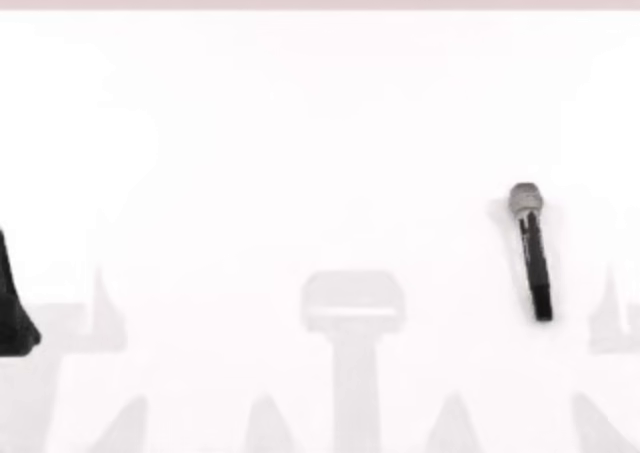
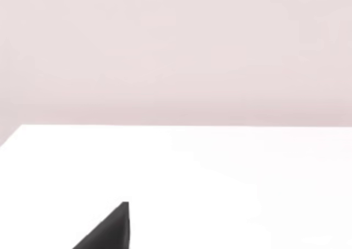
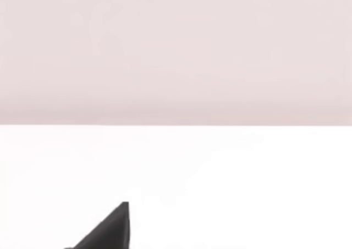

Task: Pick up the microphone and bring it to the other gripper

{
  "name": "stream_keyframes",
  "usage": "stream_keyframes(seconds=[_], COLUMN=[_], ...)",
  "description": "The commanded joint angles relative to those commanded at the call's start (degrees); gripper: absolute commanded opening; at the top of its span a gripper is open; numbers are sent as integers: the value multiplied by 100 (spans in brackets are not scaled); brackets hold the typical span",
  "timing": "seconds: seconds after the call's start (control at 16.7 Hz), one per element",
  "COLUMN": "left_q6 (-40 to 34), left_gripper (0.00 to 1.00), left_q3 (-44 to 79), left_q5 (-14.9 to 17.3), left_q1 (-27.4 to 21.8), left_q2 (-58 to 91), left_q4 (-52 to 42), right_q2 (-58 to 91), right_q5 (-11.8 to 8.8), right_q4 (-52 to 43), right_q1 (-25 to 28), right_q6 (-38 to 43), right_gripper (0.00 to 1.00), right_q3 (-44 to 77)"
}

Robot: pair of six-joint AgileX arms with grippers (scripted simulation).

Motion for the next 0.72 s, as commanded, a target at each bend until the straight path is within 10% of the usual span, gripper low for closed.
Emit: stream_keyframes(seconds=[0.72], left_q6=[0], left_gripper=[100], left_q3=[0], left_q5=[0], left_q1=[0], left_q2=[0], left_q4=[0], right_q2=[3232], right_q5=[-8], right_q4=[-1819], right_q1=[605], right_q6=[696], right_gripper=[100], right_q3=[2522])
